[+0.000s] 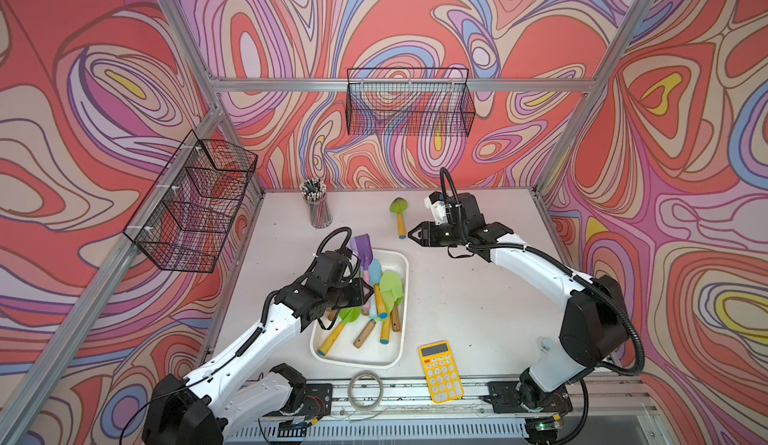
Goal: Take the shovel out of the storage box
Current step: Pick up the shovel from the storage box.
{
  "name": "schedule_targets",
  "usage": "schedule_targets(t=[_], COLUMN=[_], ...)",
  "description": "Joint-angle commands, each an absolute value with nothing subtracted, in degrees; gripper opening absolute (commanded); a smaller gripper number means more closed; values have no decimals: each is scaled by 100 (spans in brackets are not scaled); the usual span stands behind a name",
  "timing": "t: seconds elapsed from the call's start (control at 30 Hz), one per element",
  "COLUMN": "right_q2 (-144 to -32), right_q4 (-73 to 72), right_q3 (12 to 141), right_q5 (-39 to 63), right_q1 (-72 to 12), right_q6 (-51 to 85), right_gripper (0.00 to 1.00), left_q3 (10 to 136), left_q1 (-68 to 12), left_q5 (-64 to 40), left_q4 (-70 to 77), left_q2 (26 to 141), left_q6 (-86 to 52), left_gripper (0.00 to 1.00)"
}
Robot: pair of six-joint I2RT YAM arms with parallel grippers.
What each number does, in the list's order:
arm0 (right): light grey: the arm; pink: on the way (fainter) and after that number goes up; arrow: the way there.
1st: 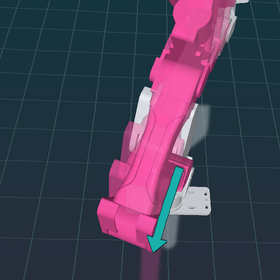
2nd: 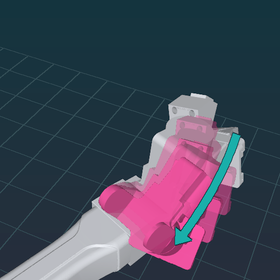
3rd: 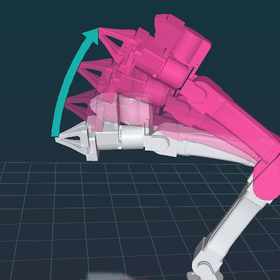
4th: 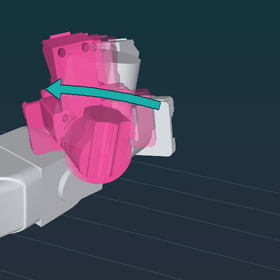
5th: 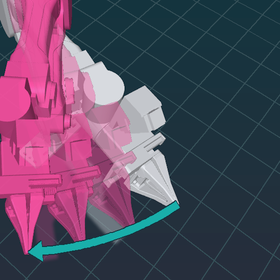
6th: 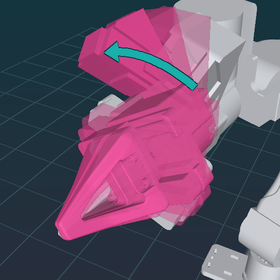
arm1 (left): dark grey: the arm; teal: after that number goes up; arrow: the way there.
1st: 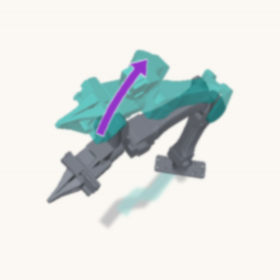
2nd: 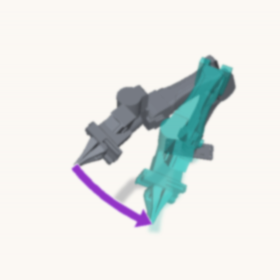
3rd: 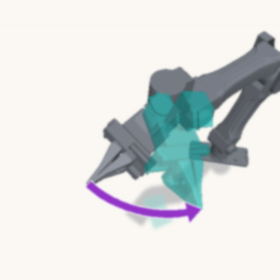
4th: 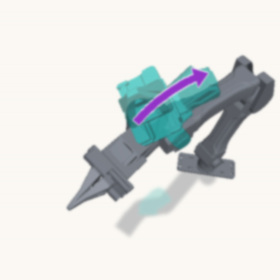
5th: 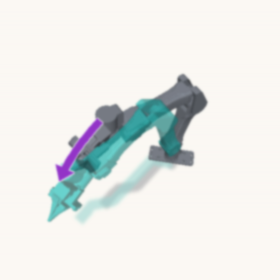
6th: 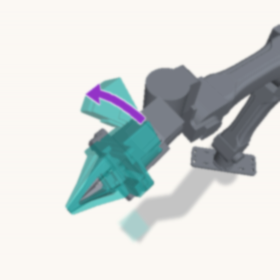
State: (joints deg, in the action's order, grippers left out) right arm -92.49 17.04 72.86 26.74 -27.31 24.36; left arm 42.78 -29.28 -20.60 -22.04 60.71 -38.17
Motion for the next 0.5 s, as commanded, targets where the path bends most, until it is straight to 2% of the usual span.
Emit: schedule_targets(t=[0.0, 0.17, 0.37, 0.47], right_q2=[-8955, -8698, -8994, -9104], right_q4=[771, -835, -3199, -3587], right_q3=[6975, 6264, 5624, 5597], right_q5=[3832, 4714, 5191, 5281], right_q1=[-2733, -2685, -2672, -2674], right_q6=[2726, 3548, 4948, 5182], right_gripper=[49, 50, 50, 49], left_q3=[4456, 4446, 4172, 4087], left_q1=[-2650, -2558, -2564, -2558], left_q5=[-3558, -4245, -4550, -4557], left_q4=[-607, 535, 1955, 2354], left_q2=[6318, 6622, 6796, 6810], left_q6=[-4030, -4631, -5500, -5726], left_gripper=[0, 0, 0, 0])
